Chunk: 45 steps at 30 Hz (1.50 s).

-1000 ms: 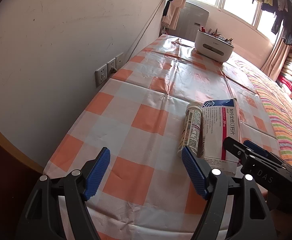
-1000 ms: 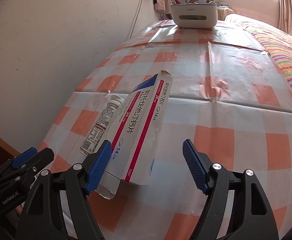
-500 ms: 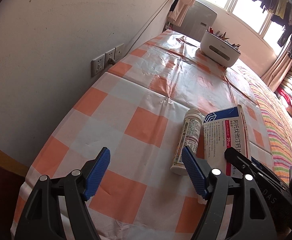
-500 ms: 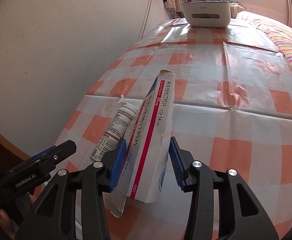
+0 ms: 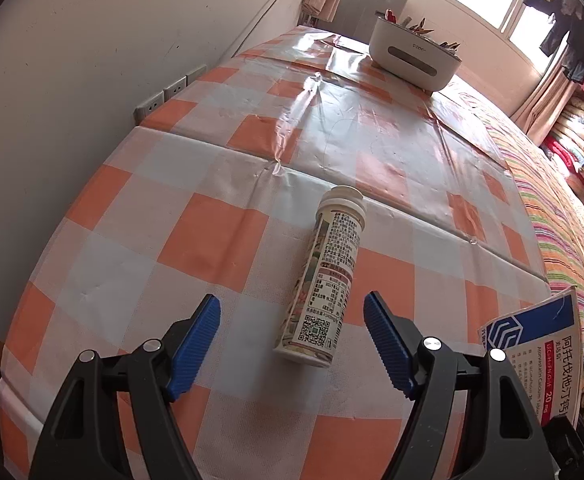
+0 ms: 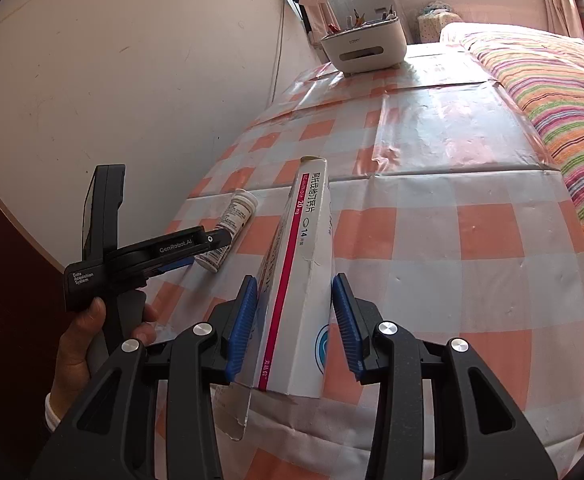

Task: Collect trash
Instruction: 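Grasp the white pill bottle with the left tool while the right tool grasps the medicine box, then lift and carry the pill bottle and medicine box over the bin with both tools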

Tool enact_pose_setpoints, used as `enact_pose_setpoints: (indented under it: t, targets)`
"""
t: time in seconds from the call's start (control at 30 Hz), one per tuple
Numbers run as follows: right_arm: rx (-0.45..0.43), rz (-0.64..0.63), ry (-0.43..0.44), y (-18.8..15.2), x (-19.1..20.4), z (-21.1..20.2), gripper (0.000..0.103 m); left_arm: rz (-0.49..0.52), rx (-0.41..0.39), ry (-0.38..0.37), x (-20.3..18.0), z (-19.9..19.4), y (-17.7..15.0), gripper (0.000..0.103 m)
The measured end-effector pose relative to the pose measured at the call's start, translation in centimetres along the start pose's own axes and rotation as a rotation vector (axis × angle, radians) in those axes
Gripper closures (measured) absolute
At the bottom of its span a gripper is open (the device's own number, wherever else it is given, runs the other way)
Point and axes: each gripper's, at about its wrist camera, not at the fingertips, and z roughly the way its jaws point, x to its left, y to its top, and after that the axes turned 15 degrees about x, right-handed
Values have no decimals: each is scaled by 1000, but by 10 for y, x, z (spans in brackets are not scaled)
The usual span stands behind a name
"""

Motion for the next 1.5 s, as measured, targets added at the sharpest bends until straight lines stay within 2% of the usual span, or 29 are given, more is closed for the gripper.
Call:
enact_pose_setpoints:
  t: [0.2, 0.23, 0.3, 0.37, 0.47, 0.63, 1.07, 1.5]
  targets:
    - [-23, 48, 12, -16, -17, -14, 65, 14, 3, -9, -8, 4, 3, 31]
    - [-27, 54, 10, -18, -19, -16, 65, 14, 5, 1, -9, 6, 3, 34]
    - [-34, 65, 15, -21, -23, -19, 64, 32, -5, 37, -13, 7, 4, 45]
    - [-42, 72, 18, -23, -25, -23, 64, 48, -10, 64, -16, 8, 4, 60]
    - [-54, 73, 16, -23, -27, -27, 64, 46, -15, 70, -17, 8, 3, 71]
    - [-86, 52, -19, -29, -24, -40, 64, 49, -19, 63, -24, 4, -6, 74]
    - [-133, 38, -78, -42, -35, -69, 64, 184, -82, 73, -75, -22, -51, 75]
    - [-162, 43, -127, -69, -47, -98, 64, 281, -119, 61, -102, -44, -97, 75]
